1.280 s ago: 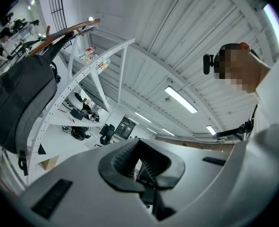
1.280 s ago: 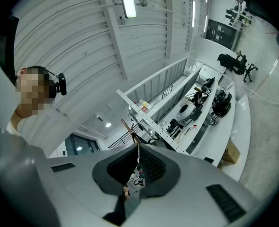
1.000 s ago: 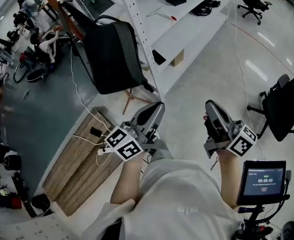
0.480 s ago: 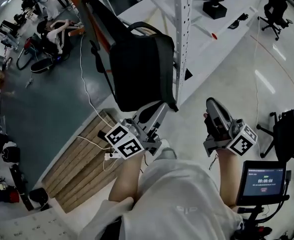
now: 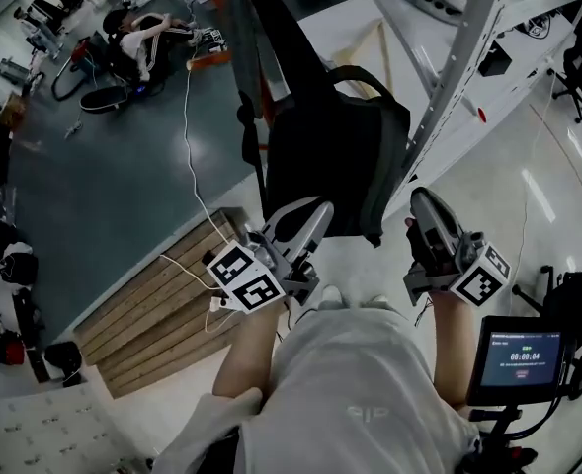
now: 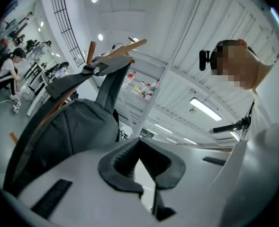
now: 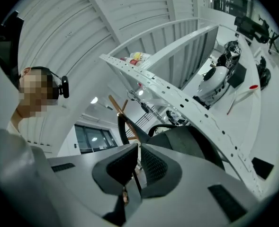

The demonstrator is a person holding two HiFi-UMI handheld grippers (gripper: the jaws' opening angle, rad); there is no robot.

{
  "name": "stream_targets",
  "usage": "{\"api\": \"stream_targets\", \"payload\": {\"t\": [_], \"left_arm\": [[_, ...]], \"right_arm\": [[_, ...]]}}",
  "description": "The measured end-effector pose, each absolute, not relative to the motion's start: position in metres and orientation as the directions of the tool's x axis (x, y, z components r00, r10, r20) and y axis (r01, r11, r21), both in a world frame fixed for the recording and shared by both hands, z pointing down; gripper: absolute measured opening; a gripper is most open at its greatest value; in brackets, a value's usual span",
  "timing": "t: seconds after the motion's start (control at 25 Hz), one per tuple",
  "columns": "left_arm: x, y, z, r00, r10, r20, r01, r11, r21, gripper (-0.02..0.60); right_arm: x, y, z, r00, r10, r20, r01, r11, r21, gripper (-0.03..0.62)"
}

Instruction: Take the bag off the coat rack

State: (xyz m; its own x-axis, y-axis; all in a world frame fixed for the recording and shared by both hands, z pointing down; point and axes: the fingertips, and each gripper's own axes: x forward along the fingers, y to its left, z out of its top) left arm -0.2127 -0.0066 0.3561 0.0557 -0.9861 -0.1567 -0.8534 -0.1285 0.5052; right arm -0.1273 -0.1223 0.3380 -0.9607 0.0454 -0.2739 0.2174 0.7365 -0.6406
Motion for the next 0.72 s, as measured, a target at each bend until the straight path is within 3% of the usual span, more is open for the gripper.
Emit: {"api": "stream_targets", "payload": {"t": [0.2, 0.48, 0.72], "left_arm": [[-0.245, 0.001, 0.368, -0.048, -0.988, -0.147, -0.873, -0.03, 0.488, 0.008], [-0.295, 0.048, 0.324, -0.175, -0.972, -0.157, -0.89, 0.088, 0.447, 0.008], [-0.356, 0.077, 0.253, -0.26, -0.948, -0.186, -0.927, 0.191, 0.322, 0.056]], "right_arm": [[-0.176, -0.122, 0.343, -0.954, 0.153, -0.257, 0.282, 0.745, -0.605, 0.018], [-0.238, -0.075, 0.263, -0.927, 0.293, -0.234, 0.37, 0.811, -0.453, 0.024], [-0.273, -0.052, 0.187, -0.906, 0.351, -0.237, 0.41, 0.868, -0.282, 0.1]]}}
